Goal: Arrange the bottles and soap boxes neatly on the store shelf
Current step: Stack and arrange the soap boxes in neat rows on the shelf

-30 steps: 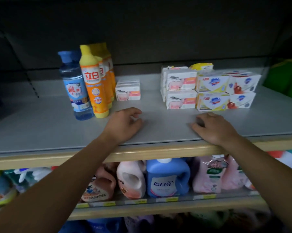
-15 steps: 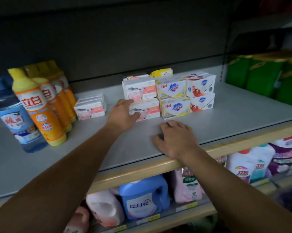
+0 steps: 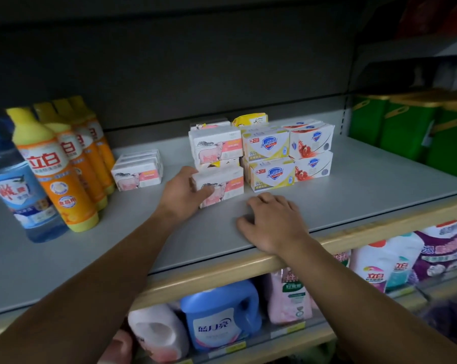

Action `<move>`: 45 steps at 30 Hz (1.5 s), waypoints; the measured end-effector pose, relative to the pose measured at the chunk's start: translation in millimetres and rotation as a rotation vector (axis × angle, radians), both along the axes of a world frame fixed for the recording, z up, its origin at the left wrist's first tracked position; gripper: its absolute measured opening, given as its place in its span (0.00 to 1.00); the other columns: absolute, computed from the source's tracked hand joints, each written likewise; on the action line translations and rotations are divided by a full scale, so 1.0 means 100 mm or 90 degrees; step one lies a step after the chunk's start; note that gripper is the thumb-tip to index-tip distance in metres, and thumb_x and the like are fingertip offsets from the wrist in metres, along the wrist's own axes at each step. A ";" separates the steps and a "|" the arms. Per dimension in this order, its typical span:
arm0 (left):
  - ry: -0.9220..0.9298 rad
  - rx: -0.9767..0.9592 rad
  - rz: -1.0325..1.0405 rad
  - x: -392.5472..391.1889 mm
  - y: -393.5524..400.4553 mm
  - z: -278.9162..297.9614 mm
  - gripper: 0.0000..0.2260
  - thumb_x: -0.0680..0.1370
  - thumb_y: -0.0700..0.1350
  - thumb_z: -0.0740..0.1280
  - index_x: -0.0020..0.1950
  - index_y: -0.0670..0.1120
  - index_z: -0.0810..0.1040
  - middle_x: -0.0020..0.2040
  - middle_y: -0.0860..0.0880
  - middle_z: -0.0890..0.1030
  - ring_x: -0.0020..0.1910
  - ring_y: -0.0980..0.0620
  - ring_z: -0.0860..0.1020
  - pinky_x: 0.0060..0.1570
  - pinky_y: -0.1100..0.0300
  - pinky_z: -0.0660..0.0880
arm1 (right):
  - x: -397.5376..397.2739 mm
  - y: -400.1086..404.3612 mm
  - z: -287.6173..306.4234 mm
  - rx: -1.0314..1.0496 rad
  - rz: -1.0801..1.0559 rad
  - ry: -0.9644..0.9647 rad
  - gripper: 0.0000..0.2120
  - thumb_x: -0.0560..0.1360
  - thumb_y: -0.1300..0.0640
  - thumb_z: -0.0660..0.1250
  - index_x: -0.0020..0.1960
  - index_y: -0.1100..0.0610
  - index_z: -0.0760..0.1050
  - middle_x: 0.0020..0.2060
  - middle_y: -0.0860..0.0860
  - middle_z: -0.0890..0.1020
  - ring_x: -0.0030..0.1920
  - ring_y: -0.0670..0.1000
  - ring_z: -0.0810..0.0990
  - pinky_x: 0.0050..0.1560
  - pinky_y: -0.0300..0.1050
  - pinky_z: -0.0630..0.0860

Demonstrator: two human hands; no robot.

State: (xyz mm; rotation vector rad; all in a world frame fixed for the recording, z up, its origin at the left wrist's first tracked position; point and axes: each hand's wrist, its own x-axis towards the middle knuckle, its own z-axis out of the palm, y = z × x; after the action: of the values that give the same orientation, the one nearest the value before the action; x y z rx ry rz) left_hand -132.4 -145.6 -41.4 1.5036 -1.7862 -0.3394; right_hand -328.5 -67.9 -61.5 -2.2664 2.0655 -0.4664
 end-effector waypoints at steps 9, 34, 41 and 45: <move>0.419 0.163 -0.148 0.66 0.98 0.24 0.11 0.77 0.39 0.68 0.56 0.36 0.76 0.46 0.38 0.83 0.41 0.46 0.81 0.37 0.55 0.80 | 0.40 0.14 0.20 -0.080 0.286 -0.346 0.44 0.68 0.50 0.75 0.77 0.43 0.55 0.73 0.42 0.61 0.71 0.36 0.59 0.66 0.29 0.56; 0.639 0.161 -0.062 1.46 1.17 0.01 0.17 0.80 0.55 0.62 0.51 0.40 0.78 0.30 0.42 0.79 0.26 0.50 0.77 0.26 0.61 0.75 | 1.53 -0.14 0.19 0.220 0.105 -0.687 0.34 0.62 0.25 0.56 0.45 0.53 0.80 0.29 0.54 0.82 0.25 0.51 0.79 0.23 0.38 0.72; 0.598 0.183 -0.114 1.49 1.15 -0.01 0.11 0.80 0.52 0.64 0.49 0.45 0.79 0.37 0.43 0.82 0.29 0.48 0.79 0.28 0.57 0.78 | 1.41 -0.01 0.07 0.078 0.257 -0.745 0.13 0.64 0.44 0.70 0.49 0.41 0.81 0.41 0.40 0.84 0.38 0.42 0.83 0.33 0.35 0.75; 0.588 0.163 -0.179 1.52 1.21 -0.04 0.11 0.78 0.49 0.65 0.58 0.46 0.77 0.44 0.44 0.84 0.34 0.47 0.81 0.32 0.55 0.81 | 1.38 -0.04 0.03 0.039 0.278 -0.771 0.20 0.71 0.54 0.73 0.62 0.44 0.75 0.54 0.39 0.82 0.50 0.41 0.83 0.46 0.38 0.78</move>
State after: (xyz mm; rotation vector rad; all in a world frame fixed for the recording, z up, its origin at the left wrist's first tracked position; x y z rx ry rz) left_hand 19.3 -25.1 -45.1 0.9712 -1.2021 -1.2166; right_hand -190.8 -71.8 -58.9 -1.5729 0.9347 -1.2628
